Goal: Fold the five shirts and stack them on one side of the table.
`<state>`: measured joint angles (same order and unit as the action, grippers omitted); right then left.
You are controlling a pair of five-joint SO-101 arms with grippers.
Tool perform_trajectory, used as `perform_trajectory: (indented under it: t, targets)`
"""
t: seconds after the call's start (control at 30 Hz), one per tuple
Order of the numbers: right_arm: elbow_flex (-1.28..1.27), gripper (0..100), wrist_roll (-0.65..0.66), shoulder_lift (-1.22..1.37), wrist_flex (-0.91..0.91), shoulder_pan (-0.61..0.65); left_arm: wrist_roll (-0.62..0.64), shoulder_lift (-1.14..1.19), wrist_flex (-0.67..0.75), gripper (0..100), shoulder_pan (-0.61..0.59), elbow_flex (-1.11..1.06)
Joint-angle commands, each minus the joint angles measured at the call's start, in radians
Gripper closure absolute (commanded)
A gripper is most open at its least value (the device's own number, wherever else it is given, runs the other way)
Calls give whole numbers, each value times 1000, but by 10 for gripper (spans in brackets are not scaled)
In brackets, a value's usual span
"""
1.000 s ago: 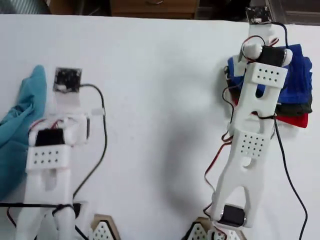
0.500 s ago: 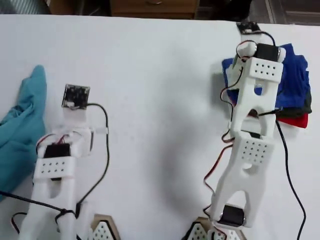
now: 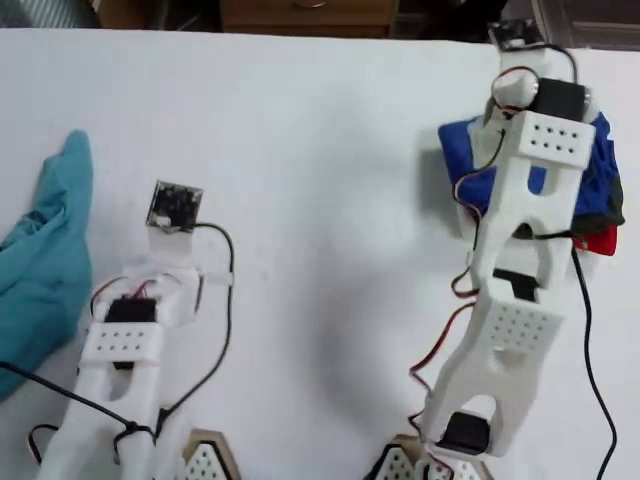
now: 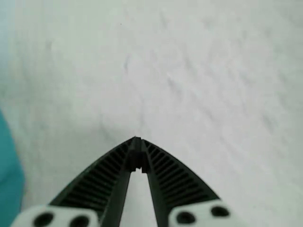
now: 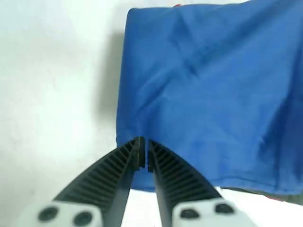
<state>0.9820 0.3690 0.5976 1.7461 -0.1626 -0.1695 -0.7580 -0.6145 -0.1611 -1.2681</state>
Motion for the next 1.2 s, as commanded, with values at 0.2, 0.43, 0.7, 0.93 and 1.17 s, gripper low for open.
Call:
perform_trajectory:
  t: [0.2, 0.43, 0.7, 0.93, 1.17]
  targets:
    - [-301, 978, 6, -142, 5, -41, 6, -25, 20, 973, 15, 2]
    - [-456, 978, 9, -96, -94, -84, 6, -25, 20, 973, 12, 2]
    - [-334, 978, 14, -255, -71, -82, 6, -25, 20, 973, 14, 2]
    - [-276, 978, 6, -518, -73, -107, 6, -25, 55, 973, 15, -27]
    - [-417, 978, 5, -360, -591, -226, 6, -25, 89, 973, 15, -45]
